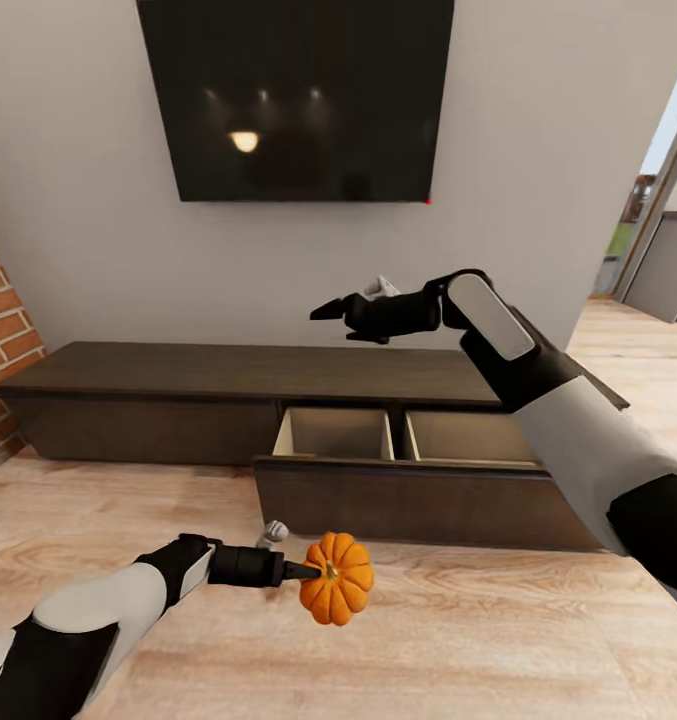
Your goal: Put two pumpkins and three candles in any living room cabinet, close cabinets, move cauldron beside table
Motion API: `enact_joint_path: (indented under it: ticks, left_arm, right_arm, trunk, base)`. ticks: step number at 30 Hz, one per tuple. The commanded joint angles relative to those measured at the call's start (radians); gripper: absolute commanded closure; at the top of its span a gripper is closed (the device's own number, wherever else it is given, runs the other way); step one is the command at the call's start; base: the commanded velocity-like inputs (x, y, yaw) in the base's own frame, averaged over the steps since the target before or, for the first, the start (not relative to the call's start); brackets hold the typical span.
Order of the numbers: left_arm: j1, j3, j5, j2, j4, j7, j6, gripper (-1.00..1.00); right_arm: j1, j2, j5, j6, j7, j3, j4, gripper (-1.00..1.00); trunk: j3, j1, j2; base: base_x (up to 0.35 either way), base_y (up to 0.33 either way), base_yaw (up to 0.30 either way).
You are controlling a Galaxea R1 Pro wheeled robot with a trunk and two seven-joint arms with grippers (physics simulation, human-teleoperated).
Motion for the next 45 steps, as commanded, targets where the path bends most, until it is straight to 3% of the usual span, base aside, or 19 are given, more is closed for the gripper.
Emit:
enact_joint_path:
  ticks: [1,5,9,14,15,18,24,27,31,34,38,45]
  left_arm:
    - [0.0,0.001,0.0,0.0,-0.001,-0.005,0.0,1.0]
    - [0.0,0.001,0.0,-0.008,-0.004,-0.014,0.053,1.0]
    - [0.0,0.003,0.0,-0.025,-0.005,-0.015,0.166,1.0]
    - [-0.001,0.006,0.0,-0.037,-0.009,-0.031,0.195,1.0]
    - [-0.001,0.006,-0.001,-0.045,-0.018,-0.053,0.216,1.0]
    - [-0.002,0.006,-0.002,-0.068,-0.027,-0.074,0.237,1.0]
    - [-0.017,0.005,-0.002,-0.115,-0.047,-0.079,0.246,1.0]
    - [-0.036,0.006,0.0,-0.119,-0.087,-0.079,0.254,1.0]
    - [-0.064,0.011,0.002,-0.121,-0.105,-0.08,0.323,1.0]
    - [-0.094,0.038,0.003,-0.12,-0.107,-0.08,0.346,1.0]
    - [-0.136,0.099,0.003,-0.119,-0.108,-0.079,0.385,1.0]
    - [-0.213,0.114,0.004,-0.114,-0.101,-0.079,0.442,1.0]
  right_arm:
    - [0.007,-0.021,-0.003,0.0,0.001,0.0,-0.021,-1.0]
    - [0.033,-0.082,-0.006,0.001,0.001,0.0,-0.061,-1.0]
    - [0.043,-0.15,-0.007,0.001,0.002,-0.002,-0.072,-1.0]
    - [0.044,-0.212,-0.006,0.001,0.001,-0.002,-0.07,-1.0]
    - [0.044,-0.239,-0.005,0.0,0.001,-0.002,-0.068,-1.0]
    - [0.055,-0.289,-0.006,-0.001,0.001,-0.002,-0.065,-1.0]
    - [0.076,-0.337,-0.004,-0.001,0.001,-0.002,-0.062,-1.0]
    - [0.08,-0.362,-0.004,-0.001,0.001,-0.002,-0.06,-1.0]
    - [0.088,-0.381,-0.001,-0.001,0.001,-0.002,-0.059,-1.0]
    - [0.105,-0.392,0.002,-0.002,0.0,-0.003,-0.059,-1.0]
    - [0.109,-0.439,0.0,-0.002,0.001,-0.004,-0.06,-1.0]
    - [0.115,-0.528,-0.003,-0.003,0.001,-0.004,-0.06,-1.0]
  trunk:
    - [0.004,0.0,0.0]
    - [0.019,-0.002,0.001]
    - [0.035,-0.004,0.002]
    - [0.054,-0.006,0.003]
    - [0.058,-0.007,0.004]
    - [0.07,-0.008,0.004]
    - [0.093,-0.011,0.006]
    - [0.105,-0.012,0.006]
    - [0.12,-0.014,0.007]
    - [0.132,-0.015,0.008]
    - [0.145,-0.029,0.032]
    - [0.166,-0.056,0.081]
  base:
    - [0.0,0.0,0.0]
    - [0.0,0.0,0.0]
    - [0.0,0.0,0.0]
    - [0.0,0.0,0.0]
    - [0.0,0.0,0.0]
    - [0.0,0.0,0.0]
    - [0.0,0.0,0.0]
    - [0.0,0.0,0.0]
    - [0.0,0.0,0.0]
    - [0.0,0.0,0.0]
    - [0.0,0.0,0.0]
    - [0.0,0.0,0.0]
